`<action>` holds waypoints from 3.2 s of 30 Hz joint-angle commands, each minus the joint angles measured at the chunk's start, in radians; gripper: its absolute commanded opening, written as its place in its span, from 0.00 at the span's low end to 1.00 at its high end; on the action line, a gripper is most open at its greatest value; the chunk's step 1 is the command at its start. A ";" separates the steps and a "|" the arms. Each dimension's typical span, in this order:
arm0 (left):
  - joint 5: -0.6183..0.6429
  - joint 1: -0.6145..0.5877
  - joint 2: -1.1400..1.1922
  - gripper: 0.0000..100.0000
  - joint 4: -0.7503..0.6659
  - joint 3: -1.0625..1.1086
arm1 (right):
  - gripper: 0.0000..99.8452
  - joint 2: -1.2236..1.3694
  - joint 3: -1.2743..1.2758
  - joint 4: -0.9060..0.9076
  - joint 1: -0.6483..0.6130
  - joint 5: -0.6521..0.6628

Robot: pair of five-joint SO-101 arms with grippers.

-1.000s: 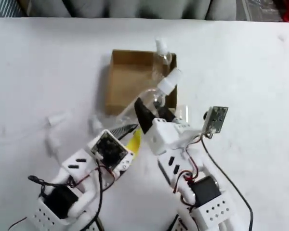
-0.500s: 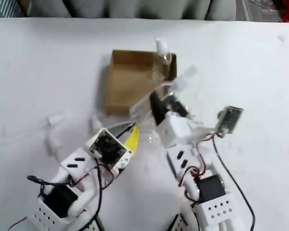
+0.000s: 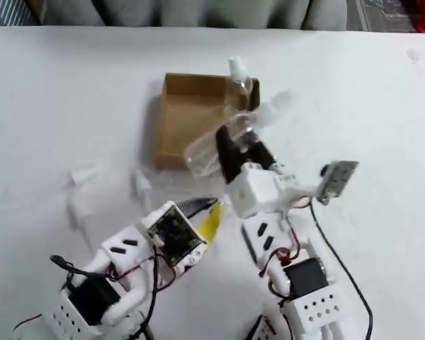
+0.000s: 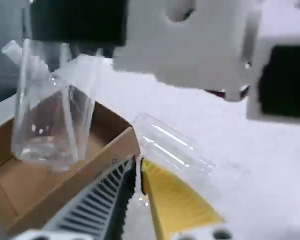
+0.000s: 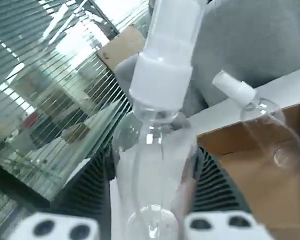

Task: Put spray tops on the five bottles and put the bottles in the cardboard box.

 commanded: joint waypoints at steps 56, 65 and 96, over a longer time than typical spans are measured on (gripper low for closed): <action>-0.078 -0.515 -0.022 0.02 0.150 -0.072 | 0.01 0.286 -0.201 0.203 0.071 0.427; -0.072 -0.776 -0.022 0.02 0.068 0.164 | 0.01 0.475 -0.279 0.116 0.128 0.427; -0.081 -0.802 -0.022 0.02 -0.187 0.301 | 0.01 1.072 -0.726 0.131 0.209 0.555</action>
